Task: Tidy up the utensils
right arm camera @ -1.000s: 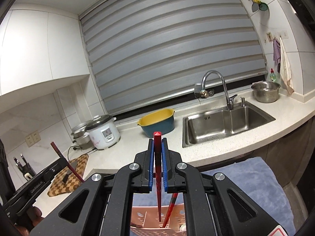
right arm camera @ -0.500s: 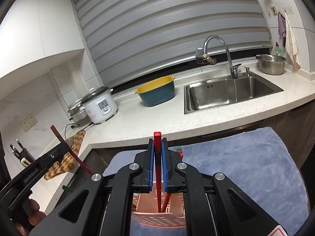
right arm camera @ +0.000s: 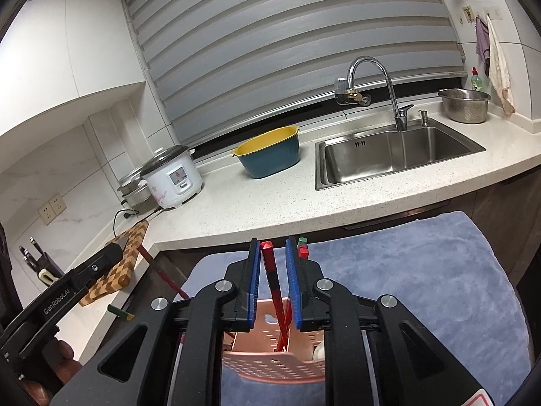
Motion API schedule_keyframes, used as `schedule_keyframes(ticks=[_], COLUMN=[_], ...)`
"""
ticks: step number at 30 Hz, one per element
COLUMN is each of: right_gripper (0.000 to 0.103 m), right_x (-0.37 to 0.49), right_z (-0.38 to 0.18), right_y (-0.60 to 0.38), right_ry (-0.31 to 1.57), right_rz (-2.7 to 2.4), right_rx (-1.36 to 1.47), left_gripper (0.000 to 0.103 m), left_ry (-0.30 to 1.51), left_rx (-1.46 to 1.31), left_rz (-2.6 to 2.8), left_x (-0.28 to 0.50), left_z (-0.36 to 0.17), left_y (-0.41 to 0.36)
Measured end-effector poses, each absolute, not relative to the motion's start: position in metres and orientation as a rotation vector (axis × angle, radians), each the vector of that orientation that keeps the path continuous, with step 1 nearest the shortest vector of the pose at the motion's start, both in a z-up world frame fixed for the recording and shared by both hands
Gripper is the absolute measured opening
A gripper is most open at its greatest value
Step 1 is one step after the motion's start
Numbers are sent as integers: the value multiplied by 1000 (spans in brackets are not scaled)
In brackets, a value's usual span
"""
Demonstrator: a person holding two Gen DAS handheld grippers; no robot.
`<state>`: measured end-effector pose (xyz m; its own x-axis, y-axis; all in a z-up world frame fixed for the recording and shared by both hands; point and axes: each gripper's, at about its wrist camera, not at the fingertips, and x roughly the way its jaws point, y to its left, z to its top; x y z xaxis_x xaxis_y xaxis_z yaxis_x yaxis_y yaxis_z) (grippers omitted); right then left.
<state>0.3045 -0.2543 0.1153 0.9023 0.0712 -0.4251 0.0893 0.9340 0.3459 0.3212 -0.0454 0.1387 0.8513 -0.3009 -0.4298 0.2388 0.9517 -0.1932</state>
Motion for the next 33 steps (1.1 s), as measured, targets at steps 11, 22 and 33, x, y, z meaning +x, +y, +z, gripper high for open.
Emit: schedule_keyframes(ticks=[11, 22, 33], right_gripper=[34, 59, 77], right_x=[248, 178, 130], right_z=[121, 113, 100], right_y=[-271, -254, -232], right_ry=[431, 481, 561], right_rz=[-29, -63, -53], right_rx=[407, 285, 229], left_gripper=[60, 89, 96], left_ry=[469, 507, 615], left_rx=[-135, -73, -31], left_rz=[-277, -230, -172], left_x=[272, 205, 168], left_z=[143, 135, 114], left_y=[-29, -28, -29])
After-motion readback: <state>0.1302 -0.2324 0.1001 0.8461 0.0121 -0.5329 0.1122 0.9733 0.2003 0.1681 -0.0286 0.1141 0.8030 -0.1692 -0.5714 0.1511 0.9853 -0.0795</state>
